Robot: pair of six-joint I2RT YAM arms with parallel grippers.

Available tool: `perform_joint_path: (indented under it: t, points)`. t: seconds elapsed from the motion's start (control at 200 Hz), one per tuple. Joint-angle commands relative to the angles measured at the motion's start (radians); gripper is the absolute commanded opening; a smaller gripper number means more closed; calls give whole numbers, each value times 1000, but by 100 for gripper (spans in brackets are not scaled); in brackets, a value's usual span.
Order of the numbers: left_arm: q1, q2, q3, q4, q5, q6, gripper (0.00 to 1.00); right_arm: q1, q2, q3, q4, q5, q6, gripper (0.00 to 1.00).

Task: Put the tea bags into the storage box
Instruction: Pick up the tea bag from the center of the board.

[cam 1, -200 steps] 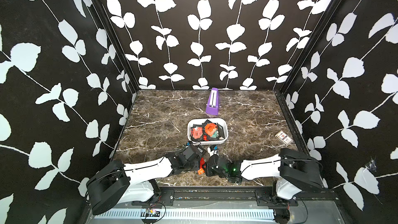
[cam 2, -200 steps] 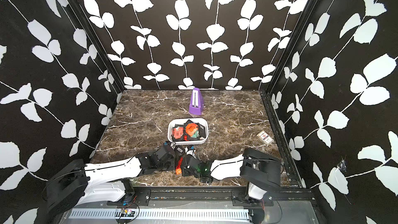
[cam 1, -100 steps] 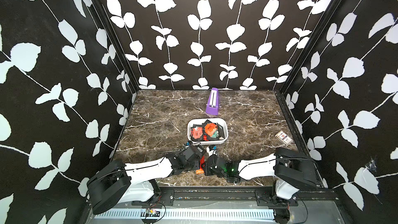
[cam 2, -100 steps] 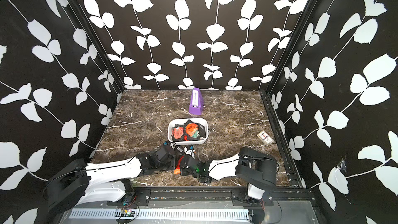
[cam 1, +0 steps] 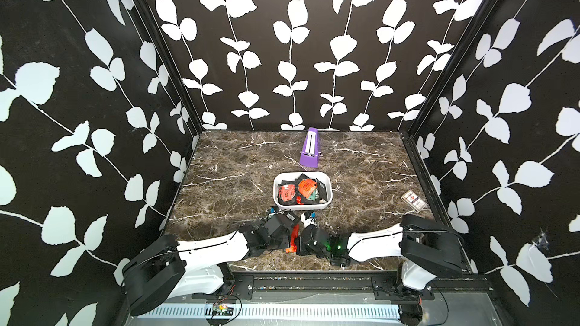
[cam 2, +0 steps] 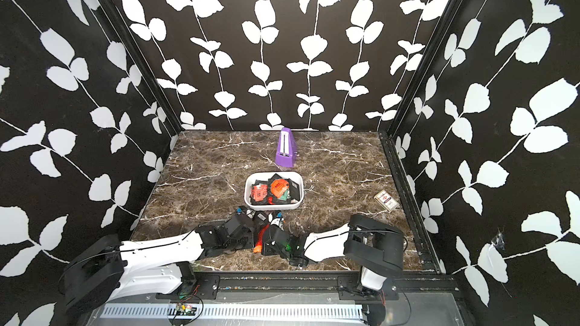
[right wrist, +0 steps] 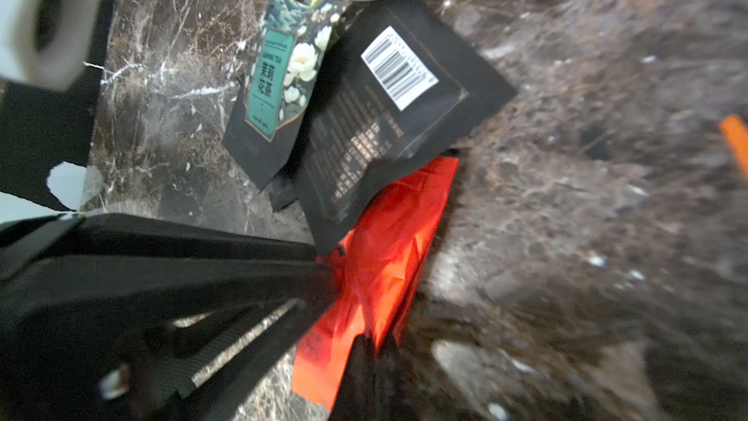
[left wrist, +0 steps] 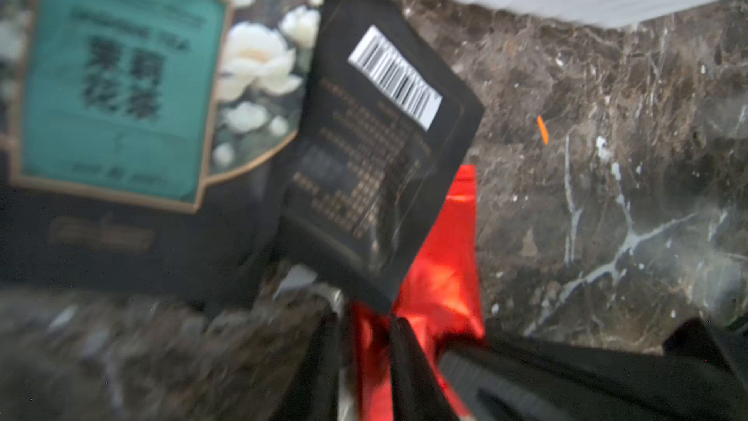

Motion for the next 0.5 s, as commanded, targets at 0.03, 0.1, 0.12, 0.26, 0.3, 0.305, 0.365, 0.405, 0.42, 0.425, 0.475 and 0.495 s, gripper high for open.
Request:
perform_joint_path:
  t: [0.03,0.1,0.12,0.26,0.3,0.305,0.365,0.405,0.42,0.425,0.475,0.495]
  points:
    - [-6,-72,63,-184,-110,48,30,5,-90,28,-123,66,-34,0]
    - [-6,-98,83,-203,-142,70,36,5,-125,32,-176,87,-50,0]
    - [-6,-103,91,-213,-150,73,39,5,-131,35,-188,91,-52,0]
    - [-6,-126,131,-238,-193,97,46,5,-183,64,-321,142,-65,0]
    - [-6,-134,139,-239,-200,104,48,5,-197,71,-355,155,-66,0]
    - [-6,-134,140,-239,-201,105,48,5,-199,72,-359,157,-68,0]
    - [-6,-148,151,-234,-203,115,52,4,-218,80,-405,176,-75,0]
    - [-6,-160,151,-230,-210,118,54,4,-233,85,-431,188,-84,0]
    - [-6,-166,151,-227,-211,119,54,4,-239,88,-439,192,-86,0]
    - [-6,-168,151,-226,-212,120,55,4,-241,89,-443,193,-87,0]
    - [-6,-188,145,-213,-223,126,56,2,-262,96,-479,207,-93,0]
    - [-6,-197,144,-213,-229,126,57,1,-269,99,-491,213,-96,0]
